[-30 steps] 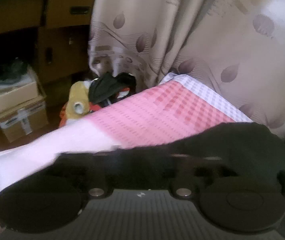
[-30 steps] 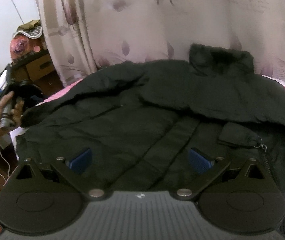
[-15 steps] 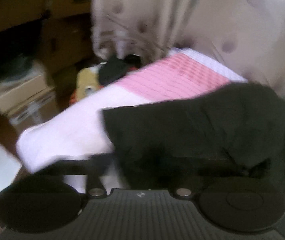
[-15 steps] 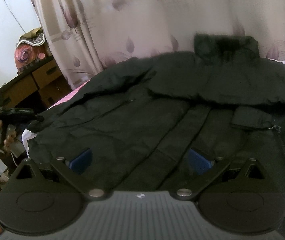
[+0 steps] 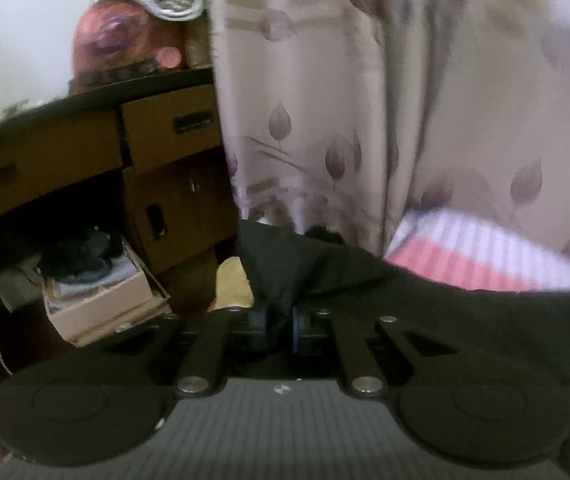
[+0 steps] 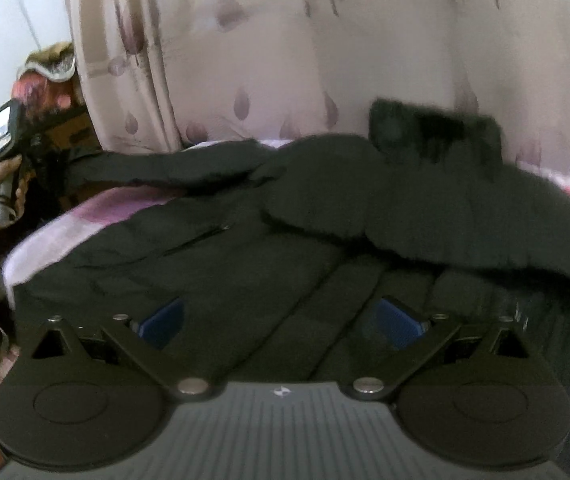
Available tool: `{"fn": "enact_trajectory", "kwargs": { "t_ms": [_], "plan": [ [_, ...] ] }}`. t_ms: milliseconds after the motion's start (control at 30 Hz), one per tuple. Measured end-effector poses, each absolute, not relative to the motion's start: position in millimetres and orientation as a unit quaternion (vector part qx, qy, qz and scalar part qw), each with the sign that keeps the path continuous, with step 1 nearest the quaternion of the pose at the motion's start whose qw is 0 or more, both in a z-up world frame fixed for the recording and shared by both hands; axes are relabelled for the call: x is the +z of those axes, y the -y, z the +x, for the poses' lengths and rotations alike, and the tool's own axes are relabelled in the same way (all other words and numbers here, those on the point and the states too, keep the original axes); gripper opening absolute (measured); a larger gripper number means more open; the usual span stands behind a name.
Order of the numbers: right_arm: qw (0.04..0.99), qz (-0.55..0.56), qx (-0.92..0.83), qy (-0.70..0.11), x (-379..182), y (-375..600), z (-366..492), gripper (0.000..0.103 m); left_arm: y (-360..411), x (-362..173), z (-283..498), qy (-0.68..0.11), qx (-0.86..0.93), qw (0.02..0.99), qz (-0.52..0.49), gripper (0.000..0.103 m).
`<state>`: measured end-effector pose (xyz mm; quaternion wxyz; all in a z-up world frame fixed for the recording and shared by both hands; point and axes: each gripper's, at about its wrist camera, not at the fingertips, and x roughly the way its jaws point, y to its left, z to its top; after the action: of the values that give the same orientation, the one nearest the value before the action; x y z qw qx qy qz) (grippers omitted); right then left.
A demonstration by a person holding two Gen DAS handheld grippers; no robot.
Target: Fold large clothes
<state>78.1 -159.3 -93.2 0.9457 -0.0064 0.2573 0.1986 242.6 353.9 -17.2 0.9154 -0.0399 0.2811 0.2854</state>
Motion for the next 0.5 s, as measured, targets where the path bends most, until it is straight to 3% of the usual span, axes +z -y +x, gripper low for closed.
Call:
{"fn": "enact_trajectory", "kwargs": {
  "t_ms": [33,67,100,167,267,500],
  "plan": [
    [0.947,-0.025,0.194,-0.253,-93.1,156.3,84.7,0.103,-344.8,-24.0,244.5,-0.280,0.287,0.916,-0.015,0.023],
    [0.949,-0.044,0.188,-0.250,-93.5,153.5,91.8,0.103,-340.4,-30.1,244.8,-0.275,0.288,0.918,-0.002,0.035],
    [0.950,-0.062,0.184,-0.247,-94.2,150.5,99.2,0.103,-333.2,-33.2,239.9,-0.268,0.283,0.921,0.009,0.056],
    [0.951,-0.104,0.167,-0.238,-97.0,143.9,113.5,0.103,-316.5,-31.8,224.2,-0.241,0.271,0.932,0.009,0.079],
    [0.951,-0.153,0.150,-0.223,-102.8,133.8,134.5,0.103,-282.8,-19.7,201.2,-0.202,0.240,0.950,-0.007,0.101],
    [0.937,-0.256,0.116,-0.208,-132.1,100.5,175.4,0.103,-209.3,-22.2,161.6,-0.189,0.093,0.968,-0.134,0.103]
  ]
}}
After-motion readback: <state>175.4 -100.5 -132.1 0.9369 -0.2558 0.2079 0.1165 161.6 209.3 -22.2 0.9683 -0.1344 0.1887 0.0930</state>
